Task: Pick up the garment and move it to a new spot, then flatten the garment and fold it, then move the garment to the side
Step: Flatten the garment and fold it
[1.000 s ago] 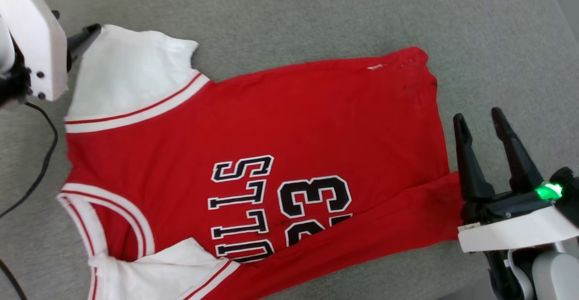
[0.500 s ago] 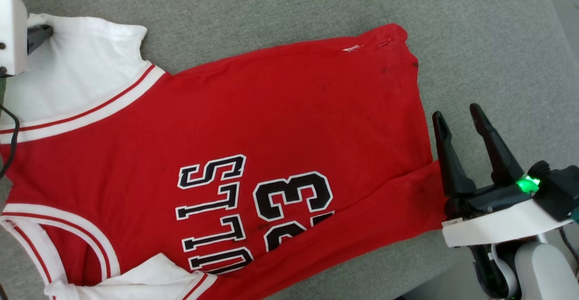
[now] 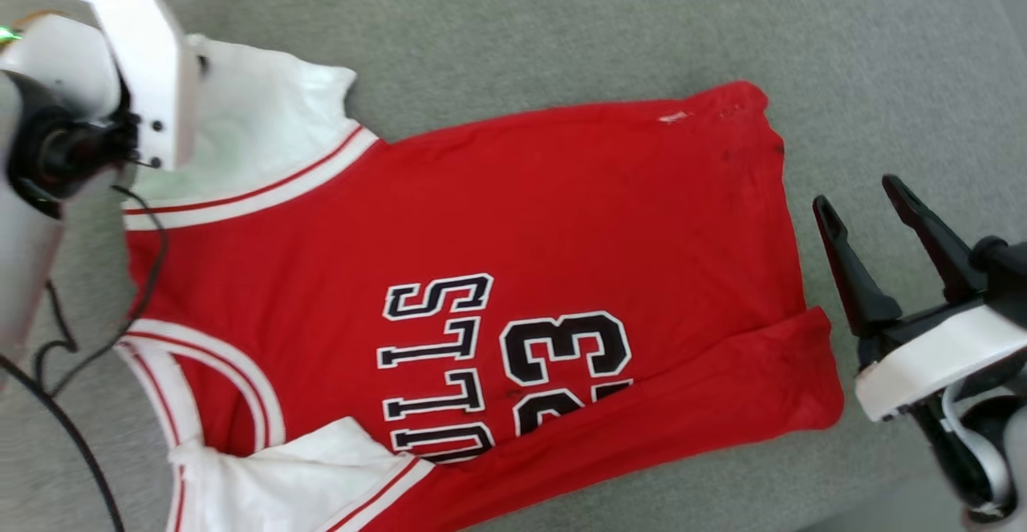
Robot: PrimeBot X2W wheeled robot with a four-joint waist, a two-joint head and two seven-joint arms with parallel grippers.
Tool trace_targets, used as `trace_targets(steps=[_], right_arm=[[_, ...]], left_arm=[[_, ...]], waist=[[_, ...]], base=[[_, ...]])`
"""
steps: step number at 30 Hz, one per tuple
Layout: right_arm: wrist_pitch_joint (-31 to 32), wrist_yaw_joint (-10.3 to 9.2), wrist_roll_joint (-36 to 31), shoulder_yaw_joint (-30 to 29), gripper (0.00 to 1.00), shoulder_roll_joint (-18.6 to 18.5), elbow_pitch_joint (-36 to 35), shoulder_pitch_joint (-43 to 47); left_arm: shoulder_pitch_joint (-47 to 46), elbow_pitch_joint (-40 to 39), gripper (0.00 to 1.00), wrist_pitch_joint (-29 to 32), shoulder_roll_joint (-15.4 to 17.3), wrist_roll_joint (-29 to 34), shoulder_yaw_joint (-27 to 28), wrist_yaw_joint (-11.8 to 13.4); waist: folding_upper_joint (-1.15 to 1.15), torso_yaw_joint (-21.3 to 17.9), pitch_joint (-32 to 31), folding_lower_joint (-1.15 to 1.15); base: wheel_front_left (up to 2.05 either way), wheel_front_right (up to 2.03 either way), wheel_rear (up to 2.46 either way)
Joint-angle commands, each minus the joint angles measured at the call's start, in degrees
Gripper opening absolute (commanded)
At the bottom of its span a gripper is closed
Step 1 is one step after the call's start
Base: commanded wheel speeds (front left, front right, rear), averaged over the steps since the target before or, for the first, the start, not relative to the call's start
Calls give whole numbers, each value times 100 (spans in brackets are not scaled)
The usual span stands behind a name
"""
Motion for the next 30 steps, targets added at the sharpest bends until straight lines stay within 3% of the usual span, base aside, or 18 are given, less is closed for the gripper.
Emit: trace_targets(steps=[1, 6, 11, 15, 21, 30], right_arm=[[122, -2, -19, 13, 100, -116, -12, -98], [1677, -3, 357, -91, 100, -765, 57, -305], [3107, -3, 810, -155, 100, -1328, 108, -762], [3818, -3, 1026, -108, 100, -1684, 351, -1197], [4167, -2, 1000, 85, 100, -1885, 1078, -1743], [3959, -3, 730, 745, 100, -2070, 2036, -2224]], left_arm=[[113, -51, 0, -65, -52, -27, -22, -30], [390, -443, 0, -446, -291, -410, 18, -120], [744, -1238, 0, -743, -198, -454, -100, -158], [960, -1874, 0, -965, -123, -491, -66, -163], [1292, -2717, 0, -1276, -75, -478, 26, -31], [1616, -3343, 0, -1524, -75, -353, -47, 53]], waist=[[0, 282, -290, -1], [0, 703, -612, -1], [0, 1126, -703, -1], [0, 1444, -628, -1], [0, 1801, -393, -1], [0, 2136, -83, -1]], base=[[0, 0, 0], [0, 0, 0], [0, 0, 0], [0, 0, 0], [0, 0, 0], [0, 0, 0]])
